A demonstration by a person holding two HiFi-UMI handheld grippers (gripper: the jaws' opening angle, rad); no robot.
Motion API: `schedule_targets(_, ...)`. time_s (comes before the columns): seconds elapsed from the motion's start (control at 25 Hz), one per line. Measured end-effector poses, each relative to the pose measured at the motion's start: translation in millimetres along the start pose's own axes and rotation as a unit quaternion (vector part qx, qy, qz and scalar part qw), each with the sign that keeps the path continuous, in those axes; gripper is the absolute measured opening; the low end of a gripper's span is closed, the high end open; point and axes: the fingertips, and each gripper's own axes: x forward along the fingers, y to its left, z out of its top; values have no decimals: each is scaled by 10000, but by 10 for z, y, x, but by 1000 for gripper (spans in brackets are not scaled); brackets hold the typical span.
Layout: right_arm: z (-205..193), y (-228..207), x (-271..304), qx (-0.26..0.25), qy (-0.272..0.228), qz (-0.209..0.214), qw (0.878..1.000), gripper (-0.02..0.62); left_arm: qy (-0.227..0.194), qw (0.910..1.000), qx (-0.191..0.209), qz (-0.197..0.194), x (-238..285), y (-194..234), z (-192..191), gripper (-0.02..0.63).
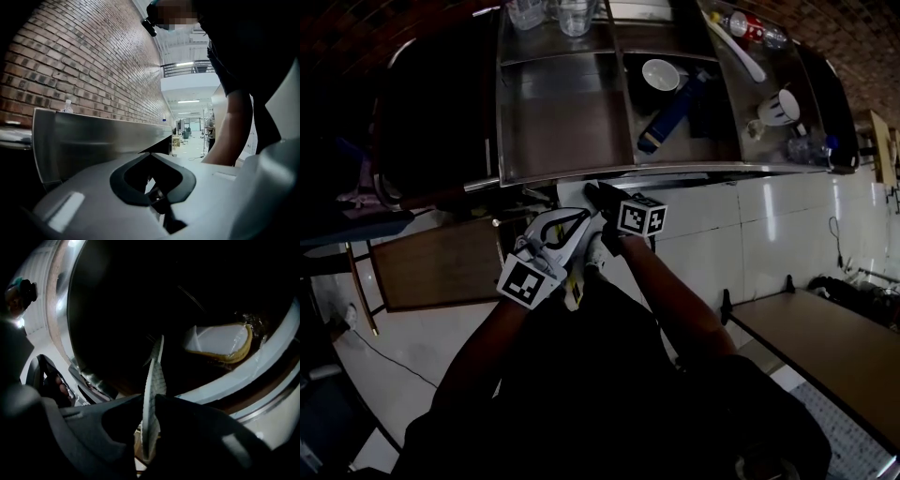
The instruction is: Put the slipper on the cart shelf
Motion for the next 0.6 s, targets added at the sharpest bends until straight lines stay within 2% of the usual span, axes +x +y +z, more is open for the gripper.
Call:
schedule_targets(0.24, 278, -67, 171, -268, -219, -68, 9994, 64, 44, 10000, 17, 59, 78, 39, -8, 0)
schedule_targets(0.44, 444, -92, 270, -1076, -474, -294, 9926, 64, -25, 9997, 258, 40, 98, 50, 51, 0)
schedule_targets(0.6, 568, -90, 348, -1316, -666, -400, 9883, 65, -73, 9988, 475, 15, 101, 77, 90, 1)
